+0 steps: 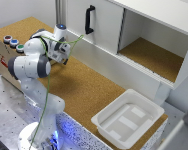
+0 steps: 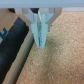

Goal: Grasp the handle of the drawer and close it

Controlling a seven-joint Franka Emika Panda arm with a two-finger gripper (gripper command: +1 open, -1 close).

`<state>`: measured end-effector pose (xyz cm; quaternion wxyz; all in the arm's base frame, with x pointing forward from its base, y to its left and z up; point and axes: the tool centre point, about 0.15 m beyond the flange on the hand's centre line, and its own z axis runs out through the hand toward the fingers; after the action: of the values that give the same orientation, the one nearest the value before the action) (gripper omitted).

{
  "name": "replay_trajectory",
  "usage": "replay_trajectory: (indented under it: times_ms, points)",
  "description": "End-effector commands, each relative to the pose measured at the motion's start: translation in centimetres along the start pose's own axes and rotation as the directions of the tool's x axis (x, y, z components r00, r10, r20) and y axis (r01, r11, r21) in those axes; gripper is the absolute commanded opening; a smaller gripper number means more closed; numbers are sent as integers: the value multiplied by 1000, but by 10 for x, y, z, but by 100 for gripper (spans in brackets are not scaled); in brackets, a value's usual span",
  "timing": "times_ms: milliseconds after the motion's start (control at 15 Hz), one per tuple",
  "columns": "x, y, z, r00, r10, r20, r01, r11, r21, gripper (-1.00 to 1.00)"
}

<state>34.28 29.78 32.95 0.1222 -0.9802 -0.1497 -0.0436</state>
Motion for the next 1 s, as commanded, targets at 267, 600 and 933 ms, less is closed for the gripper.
replay_trajectory:
  times_ms: [267, 600, 933]
  points:
    - [-16, 1, -86, 997, 44, -56, -49, 993, -104, 100]
    - [-16, 1, -86, 997, 44, -56, -49, 993, -104, 100]
    - [-16, 1, -86, 997, 44, -56, -49, 993, -104, 100]
